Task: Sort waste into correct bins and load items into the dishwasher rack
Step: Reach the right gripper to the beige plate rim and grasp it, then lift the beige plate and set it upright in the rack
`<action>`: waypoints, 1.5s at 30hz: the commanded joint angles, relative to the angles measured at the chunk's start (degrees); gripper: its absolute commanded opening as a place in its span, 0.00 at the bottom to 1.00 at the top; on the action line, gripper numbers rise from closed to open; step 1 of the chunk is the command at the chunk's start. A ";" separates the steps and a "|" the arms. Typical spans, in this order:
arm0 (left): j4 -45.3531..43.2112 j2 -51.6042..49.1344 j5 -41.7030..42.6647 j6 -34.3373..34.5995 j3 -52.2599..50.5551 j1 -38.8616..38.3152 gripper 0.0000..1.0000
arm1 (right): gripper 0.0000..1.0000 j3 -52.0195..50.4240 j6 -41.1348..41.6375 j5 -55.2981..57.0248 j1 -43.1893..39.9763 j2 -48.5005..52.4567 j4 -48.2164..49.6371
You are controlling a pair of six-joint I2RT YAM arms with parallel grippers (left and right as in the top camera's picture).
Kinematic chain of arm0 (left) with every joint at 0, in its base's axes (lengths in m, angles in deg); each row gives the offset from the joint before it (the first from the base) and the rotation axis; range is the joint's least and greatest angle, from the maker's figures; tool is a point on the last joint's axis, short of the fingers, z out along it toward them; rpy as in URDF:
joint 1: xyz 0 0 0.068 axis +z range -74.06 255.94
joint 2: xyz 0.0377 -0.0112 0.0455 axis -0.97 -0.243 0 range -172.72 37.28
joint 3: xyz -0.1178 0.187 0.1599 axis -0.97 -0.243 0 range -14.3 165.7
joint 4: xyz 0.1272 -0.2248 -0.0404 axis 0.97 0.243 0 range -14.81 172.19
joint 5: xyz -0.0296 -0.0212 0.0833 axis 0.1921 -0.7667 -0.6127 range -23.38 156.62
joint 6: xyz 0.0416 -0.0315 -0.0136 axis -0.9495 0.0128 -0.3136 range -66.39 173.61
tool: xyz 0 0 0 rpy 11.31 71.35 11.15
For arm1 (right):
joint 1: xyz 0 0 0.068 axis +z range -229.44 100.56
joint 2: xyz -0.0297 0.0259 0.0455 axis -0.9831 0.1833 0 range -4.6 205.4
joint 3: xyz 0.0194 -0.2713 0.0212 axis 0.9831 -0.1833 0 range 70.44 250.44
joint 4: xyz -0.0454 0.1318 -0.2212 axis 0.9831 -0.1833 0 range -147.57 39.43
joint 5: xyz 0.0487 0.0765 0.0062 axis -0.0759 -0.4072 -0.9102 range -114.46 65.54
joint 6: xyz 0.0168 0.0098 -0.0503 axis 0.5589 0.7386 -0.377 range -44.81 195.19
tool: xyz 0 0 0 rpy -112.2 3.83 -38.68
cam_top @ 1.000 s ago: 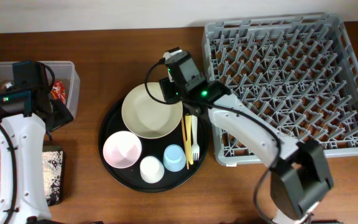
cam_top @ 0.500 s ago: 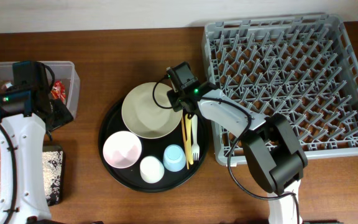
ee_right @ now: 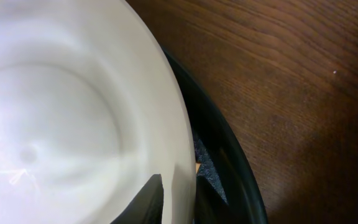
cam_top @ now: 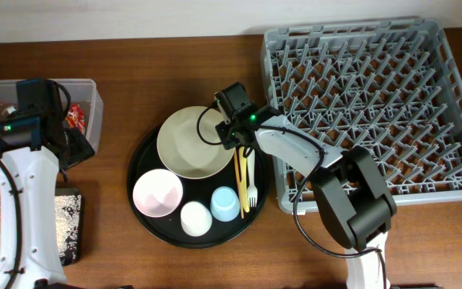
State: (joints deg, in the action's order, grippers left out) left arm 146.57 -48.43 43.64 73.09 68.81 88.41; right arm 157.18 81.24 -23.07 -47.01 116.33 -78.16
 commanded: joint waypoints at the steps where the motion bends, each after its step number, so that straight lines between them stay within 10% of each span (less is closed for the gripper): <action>1: 0.09 0.44 -0.59 0.13 0.42 0.17 0.99 | 0.10 0.81 0.17 -0.28 -0.11 0.44 0.11; 11: 0.09 0.44 -0.59 0.13 0.42 0.17 0.99 | 0.04 4.92 0.42 -1.20 -0.11 -4.85 2.01; 20: 0.09 0.44 -0.59 0.15 0.42 0.17 0.99 | 0.04 5.14 -0.37 9.68 -5.27 -30.08 -9.35; 25: 0.09 0.44 -0.59 0.13 0.42 0.17 0.99 | 0.04 5.14 -29.66 20.35 -33.77 -45.35 -15.85; 29: 0.09 0.44 -0.59 0.13 0.42 0.17 0.99 | 0.04 5.11 -38.45 23.76 -47.47 -39.43 -4.39; 35: 0.09 0.44 -0.59 0.13 0.42 0.17 0.99 | 0.04 5.11 -59.43 45.97 -38.97 -20.02 19.41; 45: 0.09 0.44 -0.59 0.13 0.42 0.17 0.99 | 0.04 5.03 -61.11 47.93 -34.95 -6.21 29.49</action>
State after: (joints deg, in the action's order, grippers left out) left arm 146.57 -48.43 43.64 73.09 68.81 88.45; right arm 161.94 19.84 24.40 -83.05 107.78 -47.58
